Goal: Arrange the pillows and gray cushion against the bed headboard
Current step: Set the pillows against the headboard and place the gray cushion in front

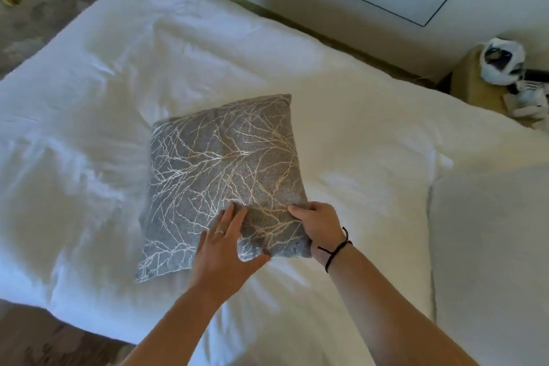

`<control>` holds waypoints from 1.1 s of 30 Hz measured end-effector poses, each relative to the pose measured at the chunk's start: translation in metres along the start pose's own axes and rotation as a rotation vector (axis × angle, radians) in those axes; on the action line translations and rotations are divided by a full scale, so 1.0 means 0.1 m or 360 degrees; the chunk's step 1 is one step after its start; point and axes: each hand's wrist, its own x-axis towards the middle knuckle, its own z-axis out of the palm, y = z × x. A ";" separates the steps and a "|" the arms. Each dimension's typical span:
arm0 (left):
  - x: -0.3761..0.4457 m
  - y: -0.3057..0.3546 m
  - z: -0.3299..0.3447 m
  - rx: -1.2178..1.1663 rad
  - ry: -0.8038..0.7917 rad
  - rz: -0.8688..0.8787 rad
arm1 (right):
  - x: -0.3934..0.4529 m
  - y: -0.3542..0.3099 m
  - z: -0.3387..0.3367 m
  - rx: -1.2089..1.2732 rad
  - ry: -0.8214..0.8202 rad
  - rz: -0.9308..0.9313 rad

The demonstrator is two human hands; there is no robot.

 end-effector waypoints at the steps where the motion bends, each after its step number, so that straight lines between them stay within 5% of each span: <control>1: -0.03 0.20 0.09 0.0013 -0.0059 0.0054 | -0.09 -0.05 -0.25 0.0007 -0.0012 -0.0002; 5: -0.19 1.07 0.48 0.0051 -0.0148 0.0151 | -0.51 -0.12 -1.13 -0.0127 0.0032 -0.0177; 15: -1.01 3.26 1.17 -0.0332 -0.0031 0.0639 | -1.61 -0.07 -3.33 -0.0554 0.0670 -0.0888; 18: -1.27 3.86 1.51 -0.0425 -0.0260 0.0703 | -1.70 0.22 -4.02 -0.0414 0.0951 -0.0957; 21: -1.38 4.22 1.88 -0.0512 -0.0819 0.0749 | -1.57 0.66 -4.65 -0.0352 0.1166 -0.0761; 24: -1.43 4.34 2.15 -0.0385 -0.1026 0.0703 | -1.38 1.08 -5.09 -0.0428 0.1156 -0.0483; 33: -1.52 4.66 2.49 -0.0349 -0.0778 0.0549 | -1.21 1.47 -5.19 -0.0380 0.0894 -0.0519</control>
